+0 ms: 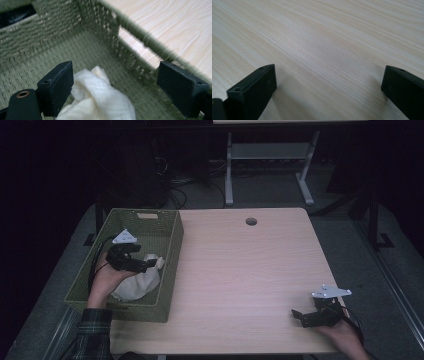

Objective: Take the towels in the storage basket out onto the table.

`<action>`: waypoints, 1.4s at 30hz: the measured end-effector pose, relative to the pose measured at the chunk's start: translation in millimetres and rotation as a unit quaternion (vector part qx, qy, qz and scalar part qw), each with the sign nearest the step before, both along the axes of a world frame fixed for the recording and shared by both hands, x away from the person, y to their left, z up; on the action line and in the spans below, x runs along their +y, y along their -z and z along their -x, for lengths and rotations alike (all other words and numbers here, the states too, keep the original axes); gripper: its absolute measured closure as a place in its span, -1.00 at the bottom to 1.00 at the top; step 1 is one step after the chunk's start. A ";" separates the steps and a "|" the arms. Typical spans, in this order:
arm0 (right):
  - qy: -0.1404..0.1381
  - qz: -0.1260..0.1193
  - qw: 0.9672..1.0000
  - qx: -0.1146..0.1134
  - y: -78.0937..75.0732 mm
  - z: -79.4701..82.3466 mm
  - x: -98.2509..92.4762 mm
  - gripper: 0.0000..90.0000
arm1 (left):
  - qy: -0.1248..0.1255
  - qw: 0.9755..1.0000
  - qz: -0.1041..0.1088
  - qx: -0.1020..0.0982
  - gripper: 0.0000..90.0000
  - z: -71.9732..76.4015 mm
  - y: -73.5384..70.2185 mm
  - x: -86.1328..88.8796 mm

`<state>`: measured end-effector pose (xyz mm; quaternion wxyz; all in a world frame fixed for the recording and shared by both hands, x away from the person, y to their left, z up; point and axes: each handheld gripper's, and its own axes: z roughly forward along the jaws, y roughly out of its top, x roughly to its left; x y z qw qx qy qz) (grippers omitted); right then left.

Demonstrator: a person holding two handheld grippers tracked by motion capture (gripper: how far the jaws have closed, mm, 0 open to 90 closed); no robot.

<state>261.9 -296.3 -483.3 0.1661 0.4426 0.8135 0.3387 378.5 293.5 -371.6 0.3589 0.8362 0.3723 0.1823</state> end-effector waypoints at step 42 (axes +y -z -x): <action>0.000 0.000 1.000 0.000 0.0 0.1 0.0 -1.00 | -0.068 0.986 -0.068 0.133 0.75 -16.6 39.1 7.7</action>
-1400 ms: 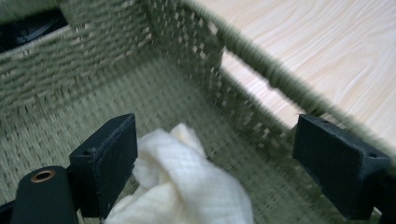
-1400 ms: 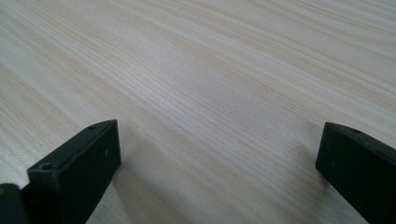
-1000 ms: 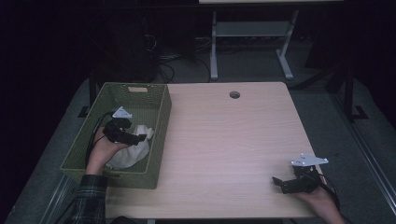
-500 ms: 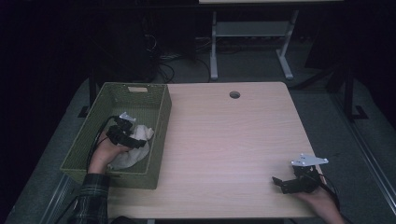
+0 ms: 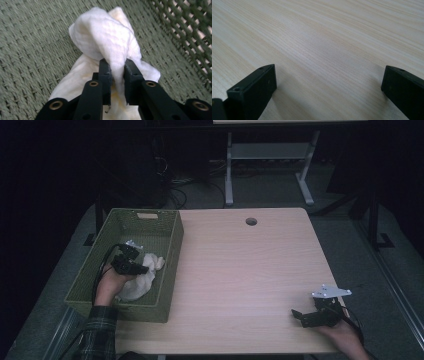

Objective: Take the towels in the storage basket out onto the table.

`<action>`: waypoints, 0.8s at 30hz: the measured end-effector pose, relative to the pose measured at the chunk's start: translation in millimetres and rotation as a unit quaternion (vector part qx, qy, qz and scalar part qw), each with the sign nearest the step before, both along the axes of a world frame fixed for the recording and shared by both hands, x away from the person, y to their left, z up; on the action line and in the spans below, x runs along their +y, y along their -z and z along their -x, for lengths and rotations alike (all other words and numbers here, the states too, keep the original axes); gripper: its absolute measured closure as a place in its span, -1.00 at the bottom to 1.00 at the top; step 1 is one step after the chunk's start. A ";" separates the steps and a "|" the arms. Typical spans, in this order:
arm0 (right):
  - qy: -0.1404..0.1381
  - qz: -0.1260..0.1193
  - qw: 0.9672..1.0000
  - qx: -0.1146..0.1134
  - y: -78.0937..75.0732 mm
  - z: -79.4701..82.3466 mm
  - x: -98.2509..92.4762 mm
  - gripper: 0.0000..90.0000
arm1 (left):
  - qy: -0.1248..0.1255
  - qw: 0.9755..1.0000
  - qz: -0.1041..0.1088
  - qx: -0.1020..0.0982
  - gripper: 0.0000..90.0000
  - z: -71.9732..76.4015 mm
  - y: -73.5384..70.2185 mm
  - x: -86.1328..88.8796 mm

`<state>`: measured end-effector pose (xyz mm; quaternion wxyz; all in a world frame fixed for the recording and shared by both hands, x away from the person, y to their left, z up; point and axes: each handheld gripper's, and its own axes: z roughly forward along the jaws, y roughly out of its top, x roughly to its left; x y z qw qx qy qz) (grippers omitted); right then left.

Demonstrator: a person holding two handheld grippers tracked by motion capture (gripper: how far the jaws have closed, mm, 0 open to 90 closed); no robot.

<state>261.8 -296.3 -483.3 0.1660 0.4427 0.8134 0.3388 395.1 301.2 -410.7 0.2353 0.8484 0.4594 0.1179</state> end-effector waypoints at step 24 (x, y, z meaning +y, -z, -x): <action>0.000 0.000 1.000 0.000 -0.1 0.0 0.0 -1.00 | -0.010 0.980 0.157 -0.124 0.81 21.1 -52.9 22.1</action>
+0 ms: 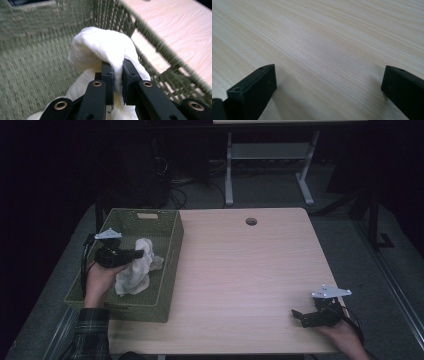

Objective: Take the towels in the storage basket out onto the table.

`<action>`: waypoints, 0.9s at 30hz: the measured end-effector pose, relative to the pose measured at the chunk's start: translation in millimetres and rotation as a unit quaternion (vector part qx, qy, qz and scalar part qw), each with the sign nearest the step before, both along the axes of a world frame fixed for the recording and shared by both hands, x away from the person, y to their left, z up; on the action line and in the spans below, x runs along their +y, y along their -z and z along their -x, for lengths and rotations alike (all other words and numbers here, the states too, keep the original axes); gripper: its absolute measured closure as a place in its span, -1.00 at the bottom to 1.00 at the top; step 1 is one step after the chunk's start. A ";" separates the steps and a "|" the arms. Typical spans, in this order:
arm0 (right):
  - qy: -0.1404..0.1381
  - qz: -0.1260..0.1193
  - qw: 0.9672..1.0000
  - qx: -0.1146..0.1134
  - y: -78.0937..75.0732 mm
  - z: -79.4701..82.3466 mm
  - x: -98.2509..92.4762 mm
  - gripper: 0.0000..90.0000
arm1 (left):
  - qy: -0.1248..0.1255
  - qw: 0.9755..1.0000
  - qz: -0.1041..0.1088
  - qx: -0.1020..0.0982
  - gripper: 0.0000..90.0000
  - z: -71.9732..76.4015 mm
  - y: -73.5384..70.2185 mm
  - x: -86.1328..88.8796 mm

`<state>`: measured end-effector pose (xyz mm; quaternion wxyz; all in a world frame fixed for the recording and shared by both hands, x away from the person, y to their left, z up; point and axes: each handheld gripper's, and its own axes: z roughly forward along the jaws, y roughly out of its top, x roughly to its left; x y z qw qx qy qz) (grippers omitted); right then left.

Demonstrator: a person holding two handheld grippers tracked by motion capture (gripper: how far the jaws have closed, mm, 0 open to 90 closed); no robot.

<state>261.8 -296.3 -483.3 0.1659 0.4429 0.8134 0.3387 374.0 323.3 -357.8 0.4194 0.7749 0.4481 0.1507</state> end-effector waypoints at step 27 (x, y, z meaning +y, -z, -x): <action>0.000 0.000 1.000 0.000 0.1 0.0 0.0 -1.00 | 0.011 0.988 0.059 -0.141 0.84 17.7 -88.3 -15.4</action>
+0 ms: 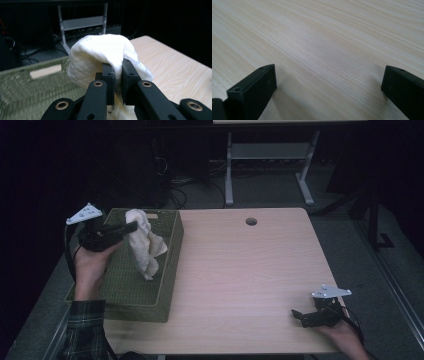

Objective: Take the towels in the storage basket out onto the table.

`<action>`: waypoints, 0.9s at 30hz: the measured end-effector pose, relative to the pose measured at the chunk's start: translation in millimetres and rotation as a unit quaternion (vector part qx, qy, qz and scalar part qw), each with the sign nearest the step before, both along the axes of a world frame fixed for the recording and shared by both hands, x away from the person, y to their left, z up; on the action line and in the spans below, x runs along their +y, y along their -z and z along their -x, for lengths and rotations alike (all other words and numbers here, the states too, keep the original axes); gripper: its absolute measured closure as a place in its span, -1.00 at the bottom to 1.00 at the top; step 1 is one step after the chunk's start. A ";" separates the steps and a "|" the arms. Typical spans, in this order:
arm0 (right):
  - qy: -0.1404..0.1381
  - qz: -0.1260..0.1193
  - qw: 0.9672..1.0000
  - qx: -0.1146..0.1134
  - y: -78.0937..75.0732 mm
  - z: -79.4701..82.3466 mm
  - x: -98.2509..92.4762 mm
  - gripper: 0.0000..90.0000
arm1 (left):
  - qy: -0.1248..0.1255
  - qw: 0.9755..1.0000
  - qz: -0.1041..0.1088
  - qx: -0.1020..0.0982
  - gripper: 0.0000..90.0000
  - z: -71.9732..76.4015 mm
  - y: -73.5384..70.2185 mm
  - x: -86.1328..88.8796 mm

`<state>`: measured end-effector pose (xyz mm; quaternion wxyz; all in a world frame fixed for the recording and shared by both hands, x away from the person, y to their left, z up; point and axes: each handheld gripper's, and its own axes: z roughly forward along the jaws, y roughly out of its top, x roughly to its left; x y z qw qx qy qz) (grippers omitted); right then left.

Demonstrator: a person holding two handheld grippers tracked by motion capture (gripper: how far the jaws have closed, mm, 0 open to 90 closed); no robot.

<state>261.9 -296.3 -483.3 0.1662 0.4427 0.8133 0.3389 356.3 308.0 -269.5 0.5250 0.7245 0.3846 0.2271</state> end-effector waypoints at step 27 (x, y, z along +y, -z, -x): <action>0.000 0.000 1.000 0.000 -0.1 0.0 0.0 -1.00 | 0.138 0.989 0.034 -0.035 0.84 -7.3 -50.5 -102.2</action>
